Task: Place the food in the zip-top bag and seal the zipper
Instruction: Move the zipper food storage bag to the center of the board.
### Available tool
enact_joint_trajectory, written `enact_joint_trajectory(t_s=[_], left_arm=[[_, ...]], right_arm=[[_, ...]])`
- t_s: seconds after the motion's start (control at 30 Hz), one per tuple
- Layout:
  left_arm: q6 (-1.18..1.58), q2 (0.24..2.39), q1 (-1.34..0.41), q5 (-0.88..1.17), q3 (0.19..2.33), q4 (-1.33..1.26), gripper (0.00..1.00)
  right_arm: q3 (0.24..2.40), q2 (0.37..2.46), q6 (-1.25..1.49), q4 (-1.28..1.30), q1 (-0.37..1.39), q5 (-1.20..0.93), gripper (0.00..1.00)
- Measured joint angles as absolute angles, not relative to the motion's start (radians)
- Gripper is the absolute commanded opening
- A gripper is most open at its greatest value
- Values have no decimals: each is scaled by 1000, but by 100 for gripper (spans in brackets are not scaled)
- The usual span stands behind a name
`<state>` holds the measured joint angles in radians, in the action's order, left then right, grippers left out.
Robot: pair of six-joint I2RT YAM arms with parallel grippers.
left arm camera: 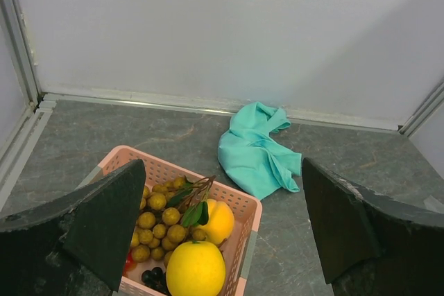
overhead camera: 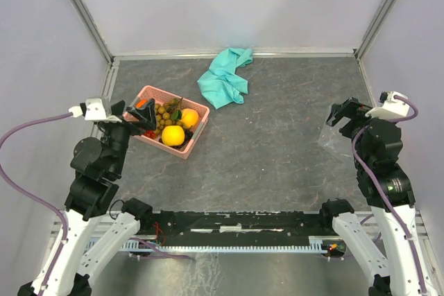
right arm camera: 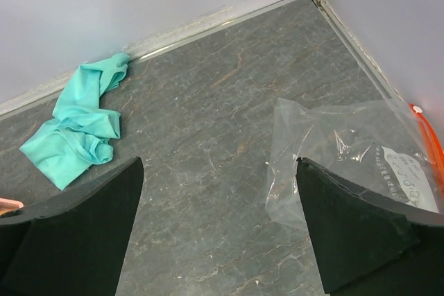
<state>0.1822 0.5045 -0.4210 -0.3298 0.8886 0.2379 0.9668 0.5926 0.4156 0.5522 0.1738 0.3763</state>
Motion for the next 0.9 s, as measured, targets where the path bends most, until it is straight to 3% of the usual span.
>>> enact_joint_trajectory(t_s=[0.53,0.9], left_arm=[[183,496,-421,-312,866,242,99],[232,514,-421,-270,815,258,100]], right_arm=[[916,648,464,624,174,471,99],[892,911,529,659,173,554,99]])
